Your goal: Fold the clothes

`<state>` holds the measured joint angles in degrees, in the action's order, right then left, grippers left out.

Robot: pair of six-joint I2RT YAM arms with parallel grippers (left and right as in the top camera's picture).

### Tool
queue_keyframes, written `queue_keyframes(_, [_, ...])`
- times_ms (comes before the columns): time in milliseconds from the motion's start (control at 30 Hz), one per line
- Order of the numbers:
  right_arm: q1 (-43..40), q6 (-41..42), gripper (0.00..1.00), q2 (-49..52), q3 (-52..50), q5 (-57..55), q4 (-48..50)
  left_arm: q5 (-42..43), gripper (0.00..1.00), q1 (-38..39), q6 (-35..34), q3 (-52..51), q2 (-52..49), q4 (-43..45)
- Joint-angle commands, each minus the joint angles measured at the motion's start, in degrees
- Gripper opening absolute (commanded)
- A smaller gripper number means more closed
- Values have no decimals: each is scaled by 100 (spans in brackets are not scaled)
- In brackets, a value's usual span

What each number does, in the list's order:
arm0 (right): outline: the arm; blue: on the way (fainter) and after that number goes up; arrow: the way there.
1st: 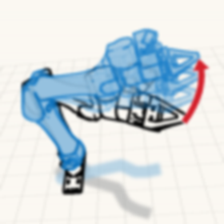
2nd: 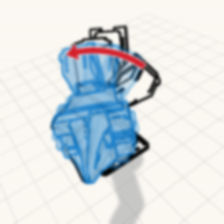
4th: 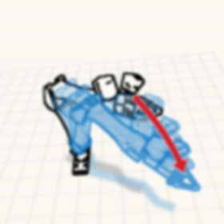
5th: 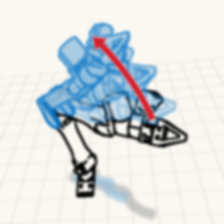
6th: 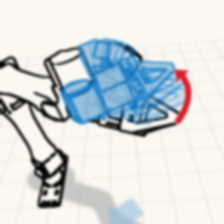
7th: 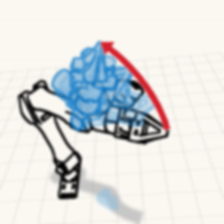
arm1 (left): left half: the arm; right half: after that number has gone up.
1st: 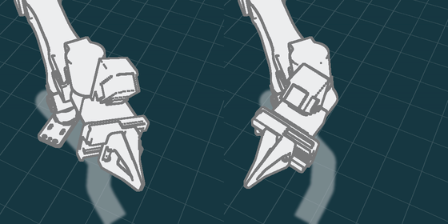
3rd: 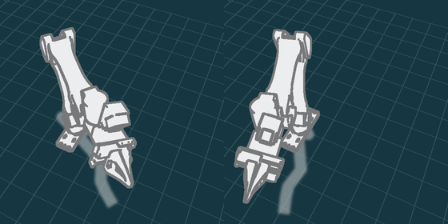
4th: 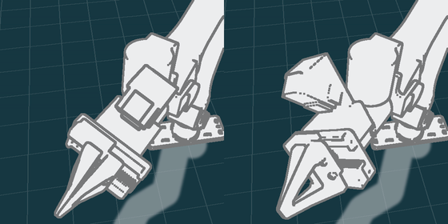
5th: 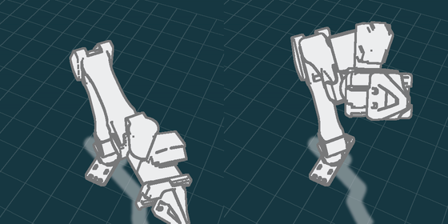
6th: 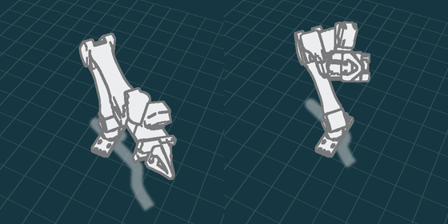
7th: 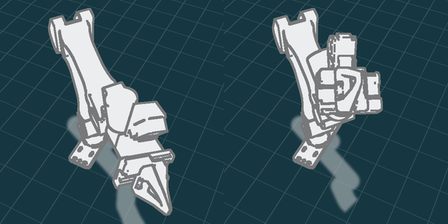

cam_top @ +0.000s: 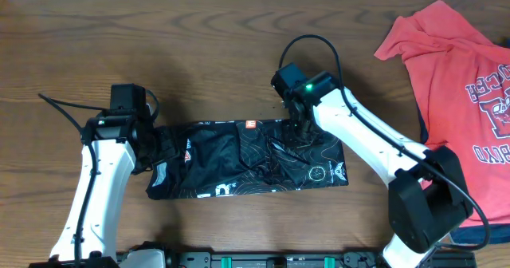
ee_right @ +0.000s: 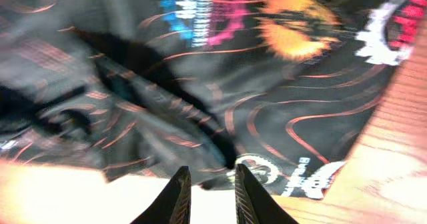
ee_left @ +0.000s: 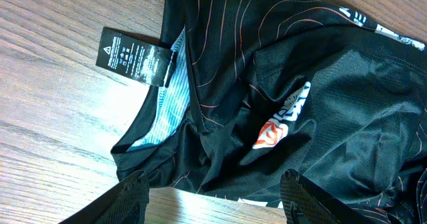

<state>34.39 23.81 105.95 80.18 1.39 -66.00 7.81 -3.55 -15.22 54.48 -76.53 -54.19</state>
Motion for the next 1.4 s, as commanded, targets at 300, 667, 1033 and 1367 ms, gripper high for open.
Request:
queue_keyframes(300, [-42,586,18,601,-1080,-35,671,55,65,-20,-11,90,35,-42])
queue_keyframes(667, [232,-1193,15,592,-1036,2931,1786,55,65,-20,-11,90,35,-44])
queue_keyframes(1033, [232,-1209,18,592,-1036,2758,1749,55,65,-20,-11,90,35,-42])
queue_keyframes(1367, [708,-1532,26,592,-1038,3963,2979,52,73,-20,-9,90,35,-42])
